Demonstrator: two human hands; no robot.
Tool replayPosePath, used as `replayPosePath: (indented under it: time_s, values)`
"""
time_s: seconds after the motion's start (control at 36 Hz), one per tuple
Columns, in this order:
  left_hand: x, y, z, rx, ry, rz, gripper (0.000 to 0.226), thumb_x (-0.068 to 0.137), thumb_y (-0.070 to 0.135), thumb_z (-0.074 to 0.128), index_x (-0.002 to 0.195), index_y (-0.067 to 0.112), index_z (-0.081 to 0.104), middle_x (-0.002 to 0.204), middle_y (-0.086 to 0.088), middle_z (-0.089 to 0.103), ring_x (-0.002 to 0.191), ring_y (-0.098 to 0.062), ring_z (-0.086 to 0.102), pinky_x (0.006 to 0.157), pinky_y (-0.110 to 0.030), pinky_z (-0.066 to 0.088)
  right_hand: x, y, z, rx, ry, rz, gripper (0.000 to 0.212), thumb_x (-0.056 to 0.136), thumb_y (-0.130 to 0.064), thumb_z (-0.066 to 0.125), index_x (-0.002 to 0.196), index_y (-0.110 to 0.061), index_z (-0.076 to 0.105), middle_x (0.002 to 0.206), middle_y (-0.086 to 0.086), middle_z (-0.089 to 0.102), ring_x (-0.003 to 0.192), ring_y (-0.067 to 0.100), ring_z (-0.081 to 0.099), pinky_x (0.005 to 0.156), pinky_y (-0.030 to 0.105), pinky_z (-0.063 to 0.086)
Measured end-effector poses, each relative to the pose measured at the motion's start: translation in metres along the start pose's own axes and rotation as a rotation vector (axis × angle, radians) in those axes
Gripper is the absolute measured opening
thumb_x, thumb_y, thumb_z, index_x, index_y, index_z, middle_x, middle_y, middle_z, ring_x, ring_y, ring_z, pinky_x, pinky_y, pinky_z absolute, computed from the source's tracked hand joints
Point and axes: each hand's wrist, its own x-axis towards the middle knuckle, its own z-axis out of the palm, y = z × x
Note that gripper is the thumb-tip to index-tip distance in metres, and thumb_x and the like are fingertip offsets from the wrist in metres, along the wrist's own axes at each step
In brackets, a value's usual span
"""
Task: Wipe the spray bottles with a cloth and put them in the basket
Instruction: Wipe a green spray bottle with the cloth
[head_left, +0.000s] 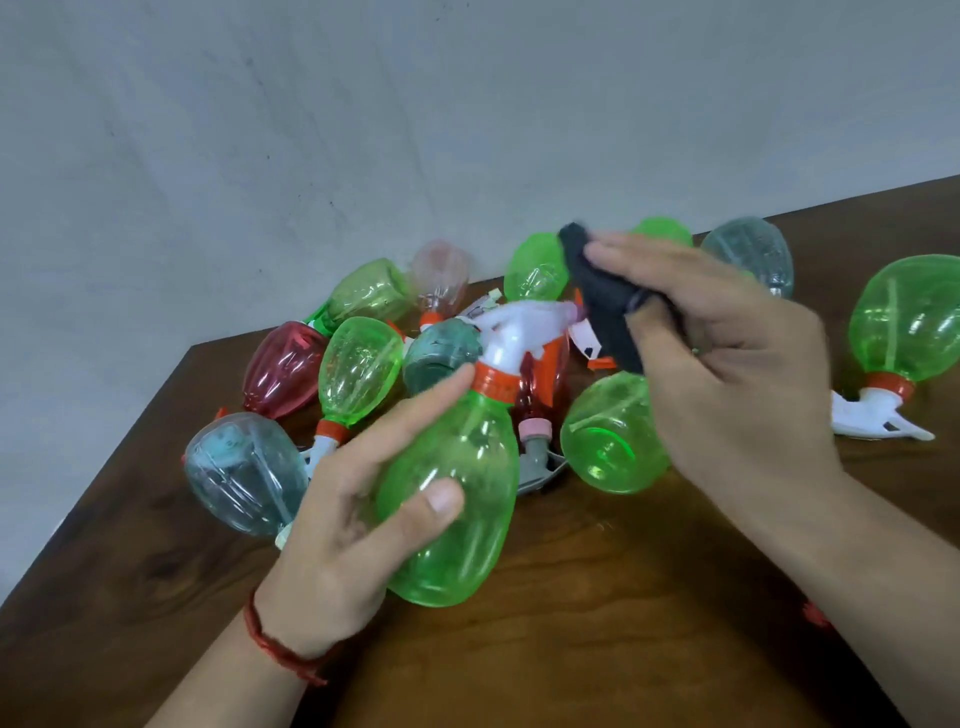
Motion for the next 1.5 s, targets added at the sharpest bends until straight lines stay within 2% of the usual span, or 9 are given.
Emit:
replayPosePath:
  time_s: [0.22,0.5,0.64,0.75,0.89,1.06,1.17,1.39,1.5]
  values:
    - [0.0,-0.004,0.007,0.093,-0.1,-0.034,0.061,0.097,0.02,0.067,0.155,0.01,0.053,0.14,-0.011,0.065,0.128,-0.036,0.064,0.108,-0.043,0.051,-0.013,-0.008,0.003,-0.026,-0.308,-0.088,0.046,0.097,0.016,0.055,0.125,-0.014,0.076,0.131,-0.007,0.071,0.123,0.008,0.066,0.094,0.014,0.053]
    - [0.0,-0.006,-0.002,-0.098,0.025,-0.045,0.06,0.094,0.019,0.059,0.154,0.018,0.058,0.14,-0.011,0.07,0.129,-0.031,0.067,0.108,-0.035,0.052,0.002,0.019,-0.005,-0.242,-0.196,0.038,0.046,0.1,0.008,0.055,0.13,-0.022,0.074,0.124,-0.018,0.071,0.118,-0.006,0.063,0.101,0.011,0.047]
    - [0.004,-0.007,-0.006,-0.182,0.224,-0.032,0.062,0.089,0.031,0.06,0.151,0.026,0.06,0.155,-0.009,0.058,0.146,-0.037,0.052,0.118,-0.068,0.038,0.003,0.008,-0.007,-0.094,-0.102,0.184,0.043,0.105,-0.006,0.057,0.132,-0.035,0.072,0.119,-0.023,0.074,0.112,0.001,0.069,0.097,0.016,0.053]
    - [0.009,-0.002,-0.003,-0.405,0.36,-0.144,0.077,0.08,0.049,0.086,0.14,0.011,0.055,0.136,-0.013,0.066,0.115,-0.031,0.071,0.085,-0.046,0.062,-0.006,-0.001,0.007,0.102,-0.199,0.361,0.044,0.102,-0.001,0.06,0.119,-0.037,0.076,0.11,-0.023,0.077,0.107,0.006,0.073,0.103,0.038,0.057]
    - [0.012,-0.003,0.003,-0.468,0.436,-0.161,0.104,0.06,0.068,0.095,0.135,0.01,0.052,0.13,-0.016,0.064,0.112,-0.035,0.069,0.09,-0.052,0.061,-0.021,-0.015,0.014,-0.048,-0.3,0.102,0.046,0.097,0.008,0.061,0.122,-0.027,0.078,0.118,-0.024,0.075,0.115,-0.007,0.066,0.097,0.009,0.046]
    - [0.013,0.0,0.01,-0.433,0.478,-0.109,0.091,0.056,0.058,0.101,0.125,0.016,0.058,0.121,-0.014,0.066,0.103,-0.03,0.07,0.083,-0.044,0.061,-0.031,-0.019,0.02,-0.003,-0.319,0.071,0.039,0.099,0.001,0.065,0.125,-0.026,0.077,0.121,-0.024,0.074,0.115,-0.009,0.066,0.095,0.006,0.046]
    - [0.009,-0.001,0.01,-0.348,0.52,-0.107,0.074,0.066,0.061,0.095,0.117,0.02,0.062,0.116,-0.011,0.07,0.106,-0.036,0.068,0.093,-0.057,0.058,-0.034,-0.018,0.021,0.109,-0.332,0.136,0.04,0.1,-0.001,0.065,0.129,-0.027,0.075,0.125,-0.024,0.073,0.12,-0.005,0.066,0.1,0.012,0.048]
    - [0.01,0.001,0.009,-0.074,0.49,-0.118,0.041,0.102,0.039,0.059,0.14,0.03,0.068,0.145,0.004,0.066,0.141,-0.016,0.057,0.115,-0.038,0.047,-0.035,-0.018,0.019,0.118,-0.371,0.075,0.047,0.098,0.009,0.063,0.132,-0.022,0.073,0.134,-0.019,0.07,0.129,-0.004,0.061,0.109,0.014,0.046]
    - [0.009,0.01,0.011,0.12,0.514,-0.182,0.037,0.114,0.032,0.047,0.149,0.038,0.058,0.151,0.025,0.056,0.145,0.01,0.043,0.116,-0.011,0.036,-0.038,-0.022,0.02,0.054,-0.409,0.012,0.05,0.097,0.011,0.063,0.133,-0.022,0.073,0.137,-0.019,0.068,0.13,-0.004,0.06,0.11,0.015,0.046]
